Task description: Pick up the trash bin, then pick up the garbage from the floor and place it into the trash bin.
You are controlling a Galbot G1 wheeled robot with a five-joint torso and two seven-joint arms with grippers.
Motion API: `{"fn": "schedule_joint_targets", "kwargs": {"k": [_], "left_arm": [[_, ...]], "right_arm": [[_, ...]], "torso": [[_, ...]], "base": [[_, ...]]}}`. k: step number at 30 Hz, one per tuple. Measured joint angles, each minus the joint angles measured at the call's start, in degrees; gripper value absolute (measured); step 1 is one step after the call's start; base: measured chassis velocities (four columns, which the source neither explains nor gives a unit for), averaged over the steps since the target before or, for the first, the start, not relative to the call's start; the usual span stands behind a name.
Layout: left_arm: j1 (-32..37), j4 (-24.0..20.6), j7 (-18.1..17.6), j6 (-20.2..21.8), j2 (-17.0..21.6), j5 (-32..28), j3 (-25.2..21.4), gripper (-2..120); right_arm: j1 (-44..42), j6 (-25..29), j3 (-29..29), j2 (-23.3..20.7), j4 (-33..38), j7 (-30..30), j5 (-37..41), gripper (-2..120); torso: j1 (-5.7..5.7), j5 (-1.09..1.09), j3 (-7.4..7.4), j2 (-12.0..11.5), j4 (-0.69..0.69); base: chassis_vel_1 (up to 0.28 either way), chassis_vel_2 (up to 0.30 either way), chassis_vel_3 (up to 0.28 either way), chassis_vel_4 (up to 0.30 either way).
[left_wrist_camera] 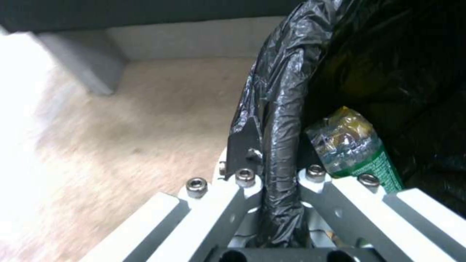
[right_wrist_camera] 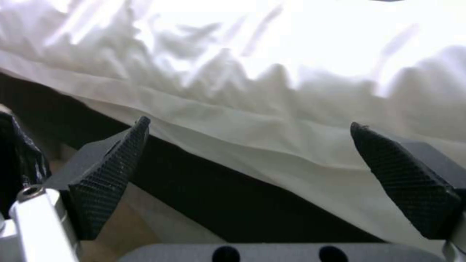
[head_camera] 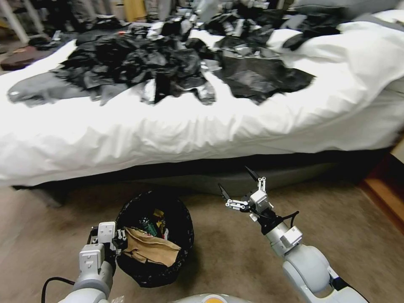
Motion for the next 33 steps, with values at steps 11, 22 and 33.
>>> {"fn": "schedule_joint_targets", "kwargs": {"k": [11,22,33], "left_arm": [[0.2,-0.1,-0.1,0.0,-0.2,-0.4,0.0,1],[0.1,-0.2,-0.1,0.0,-0.3,-0.6,-0.1,1],[0.1,-0.2,-0.1,0.0,-0.4,-0.7,-0.2,1]], "right_arm": [[0.0,0.0,-0.1,0.0,-0.1,-0.3,0.0,100],[0.0,0.0,0.1,0.0,0.0,-0.4,0.1,100],[-0.1,0.0,0.1,0.1,0.0,-0.5,0.1,100]], "torso": [[0.00,0.00,0.00,0.0,0.00],[0.00,0.00,0.00,0.0,-0.01],[0.00,0.00,0.00,0.0,0.00]], "base": [[0.122,0.120,0.121,0.127],[0.120,0.131,0.125,0.121],[0.123,0.125,0.126,0.122]]}}
